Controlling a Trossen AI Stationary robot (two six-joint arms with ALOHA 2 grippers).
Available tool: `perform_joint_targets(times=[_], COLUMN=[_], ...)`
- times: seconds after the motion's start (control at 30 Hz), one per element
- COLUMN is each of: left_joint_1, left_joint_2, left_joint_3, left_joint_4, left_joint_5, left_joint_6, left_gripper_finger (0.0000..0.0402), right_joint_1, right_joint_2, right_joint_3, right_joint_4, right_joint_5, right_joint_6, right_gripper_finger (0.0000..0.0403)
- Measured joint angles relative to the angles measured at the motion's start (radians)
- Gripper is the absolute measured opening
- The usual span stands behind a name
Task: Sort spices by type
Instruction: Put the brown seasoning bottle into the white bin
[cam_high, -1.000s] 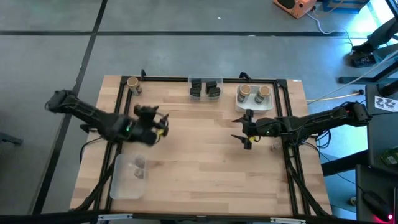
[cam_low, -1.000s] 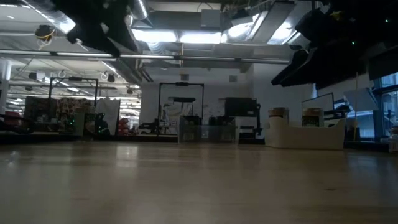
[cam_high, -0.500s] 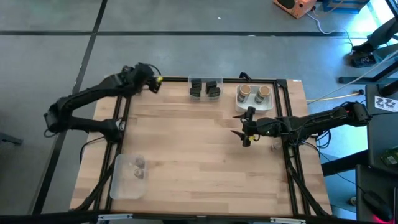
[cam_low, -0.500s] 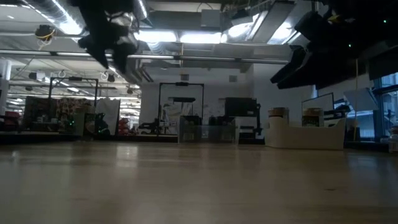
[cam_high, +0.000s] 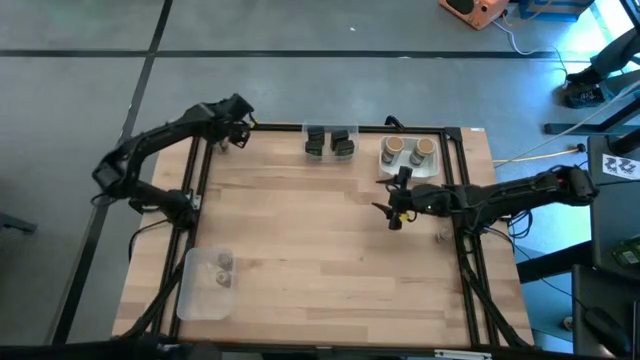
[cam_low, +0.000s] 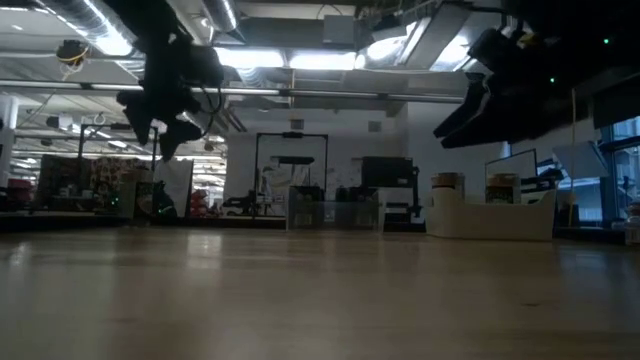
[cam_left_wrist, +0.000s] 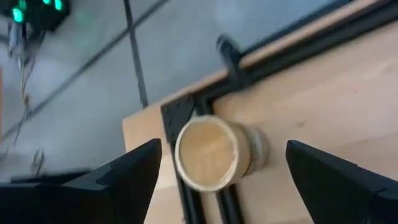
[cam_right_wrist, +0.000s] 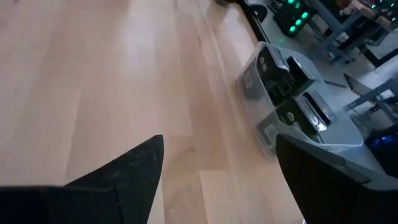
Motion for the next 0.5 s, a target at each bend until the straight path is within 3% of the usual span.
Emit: perform_joint_targets(times=[0.3,0.5], left_joint_1=[0.032,0.036], left_joint_2=[0.139,0.225], left_joint_3=[0.085,0.091], left_joint_4=[-0.121,-0.17], left_joint_5=[0.002,-0.049], left_joint_6=[-0.097,-0.133], left_gripper_finger=[0.0309,0.0296], right_joint_1=[-0.073,-0.076], right_joint_2=[0.0,0.0], right_joint_3=[0.0,0.0], right_joint_4=[-0.004,-0.004], right_joint_5=[-0.129,-0.137], right_joint_6=[0.023,0.03], right_gripper_finger=[0.0308,0.0308])
